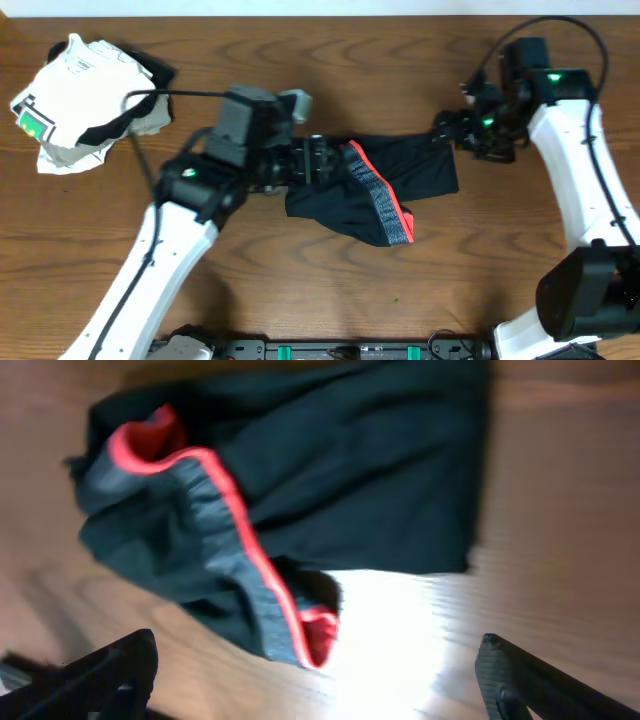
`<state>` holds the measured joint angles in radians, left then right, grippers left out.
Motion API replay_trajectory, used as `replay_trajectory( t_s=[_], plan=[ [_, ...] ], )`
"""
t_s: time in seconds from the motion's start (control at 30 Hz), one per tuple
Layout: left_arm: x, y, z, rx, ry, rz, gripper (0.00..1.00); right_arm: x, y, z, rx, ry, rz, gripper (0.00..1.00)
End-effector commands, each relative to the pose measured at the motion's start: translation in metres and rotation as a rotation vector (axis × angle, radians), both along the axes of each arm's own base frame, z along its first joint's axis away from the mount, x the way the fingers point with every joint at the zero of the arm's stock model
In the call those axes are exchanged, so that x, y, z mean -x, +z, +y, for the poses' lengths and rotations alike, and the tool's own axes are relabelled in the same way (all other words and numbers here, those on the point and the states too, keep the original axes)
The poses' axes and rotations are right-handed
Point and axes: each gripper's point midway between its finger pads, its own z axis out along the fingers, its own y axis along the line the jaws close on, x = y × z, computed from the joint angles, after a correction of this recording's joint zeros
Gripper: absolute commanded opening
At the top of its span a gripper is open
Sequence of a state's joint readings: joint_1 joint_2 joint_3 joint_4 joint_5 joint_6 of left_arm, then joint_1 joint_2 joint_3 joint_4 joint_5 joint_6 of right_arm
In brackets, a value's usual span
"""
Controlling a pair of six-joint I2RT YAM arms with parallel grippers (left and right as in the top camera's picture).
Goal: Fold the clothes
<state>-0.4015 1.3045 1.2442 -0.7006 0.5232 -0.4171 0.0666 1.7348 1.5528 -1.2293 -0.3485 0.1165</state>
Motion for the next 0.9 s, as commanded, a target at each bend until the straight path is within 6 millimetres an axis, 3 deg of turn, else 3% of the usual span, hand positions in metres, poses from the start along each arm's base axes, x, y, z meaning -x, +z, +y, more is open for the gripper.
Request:
replay_trajectory(
  t_s=[0.0,0.23,0.43,0.6,0.87],
  plan=[
    [-0.001,0.007,0.02,-0.02,0.023,-0.014,0.75,0.002,-0.001,0.035,0.004,0.114,-0.033,0.99],
    [0.009,-0.007,0.039,-0.06,0.054,0.074,0.75,0.02,-0.028,0.072,0.095,0.251,0.007,0.99],
    [0.01,-0.008,0.039,-0.063,0.051,0.076,0.75,0.045,-0.075,0.066,0.184,0.176,0.175,0.99],
    [0.01,-0.008,0.039,-0.066,0.045,0.07,0.75,0.064,-0.098,0.058,0.197,0.121,0.254,0.99],
    [0.009,-0.008,0.039,-0.068,0.041,0.064,0.75,0.078,-0.128,0.083,0.07,0.197,0.237,0.99]
  ],
)
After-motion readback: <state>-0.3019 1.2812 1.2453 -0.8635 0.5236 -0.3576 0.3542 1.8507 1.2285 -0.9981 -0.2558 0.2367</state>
